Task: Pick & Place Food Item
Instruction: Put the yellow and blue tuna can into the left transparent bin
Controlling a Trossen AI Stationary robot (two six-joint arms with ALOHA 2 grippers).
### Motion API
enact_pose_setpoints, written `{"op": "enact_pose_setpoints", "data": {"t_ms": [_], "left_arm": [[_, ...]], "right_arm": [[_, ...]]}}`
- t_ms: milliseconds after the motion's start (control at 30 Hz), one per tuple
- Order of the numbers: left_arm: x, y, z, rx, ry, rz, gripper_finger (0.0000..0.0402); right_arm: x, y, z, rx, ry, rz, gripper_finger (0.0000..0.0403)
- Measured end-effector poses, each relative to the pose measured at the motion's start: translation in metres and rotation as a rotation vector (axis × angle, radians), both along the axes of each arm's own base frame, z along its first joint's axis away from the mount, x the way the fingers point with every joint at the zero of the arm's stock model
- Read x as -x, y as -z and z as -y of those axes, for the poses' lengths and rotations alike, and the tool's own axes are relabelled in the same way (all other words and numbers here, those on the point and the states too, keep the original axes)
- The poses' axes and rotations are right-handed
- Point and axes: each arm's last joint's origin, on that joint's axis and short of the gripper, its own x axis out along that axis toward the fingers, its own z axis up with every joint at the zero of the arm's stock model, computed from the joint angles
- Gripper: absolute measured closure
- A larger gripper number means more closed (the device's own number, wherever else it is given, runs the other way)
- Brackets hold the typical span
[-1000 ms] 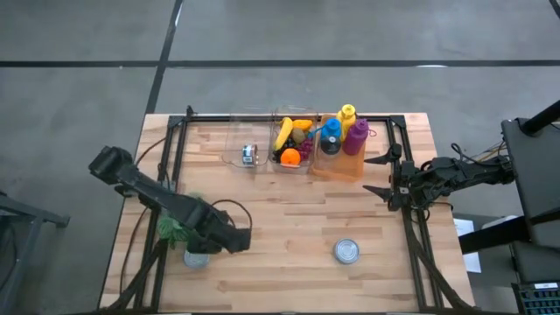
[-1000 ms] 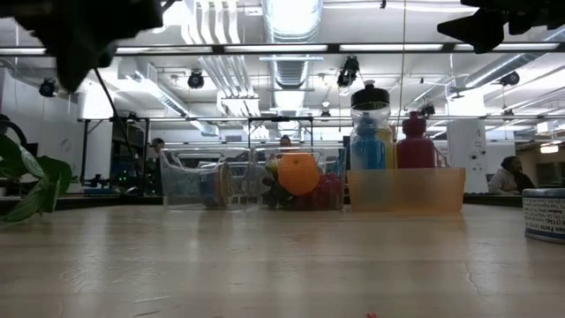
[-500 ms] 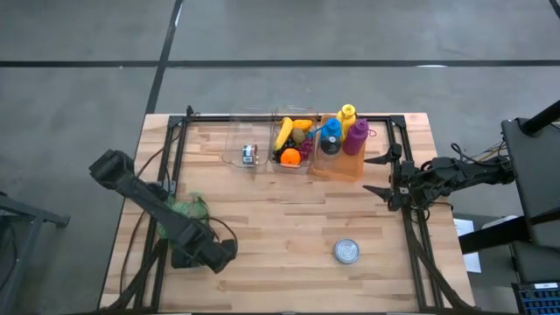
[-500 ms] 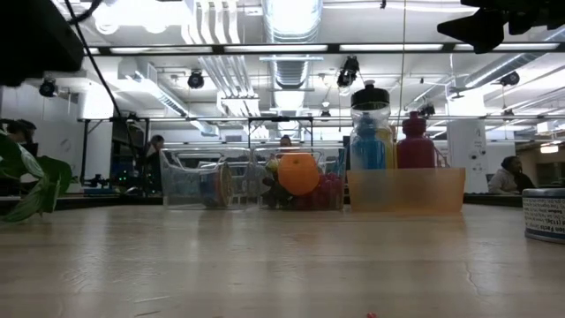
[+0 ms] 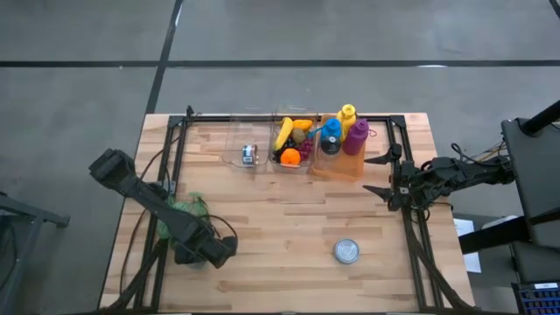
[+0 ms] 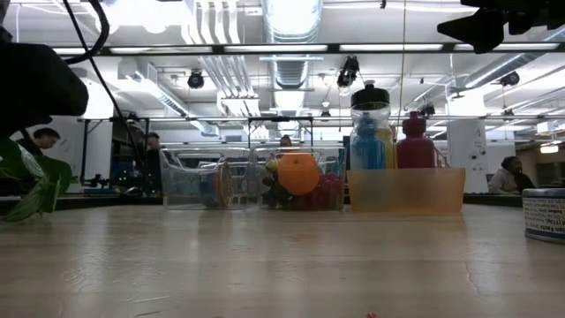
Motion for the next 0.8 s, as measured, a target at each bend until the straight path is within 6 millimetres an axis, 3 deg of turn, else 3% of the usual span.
{"op": "enact_pose_setpoints", "data": {"t_ms": [267, 800], "left_arm": [[-0.016, -0.001, -0.016, -0.02, 0.041, 0.081, 0.0036], [-0.073, 0.007, -0.086, -0.08, 0.276, 0.366, 0.0036]], "right_arm": [[0.0, 0.0, 0.0, 0.002, 0.0, 0.0, 0.0032], [0.0, 0.0, 0.0, 0.001, 0.0, 0.0, 0.0032]]}}
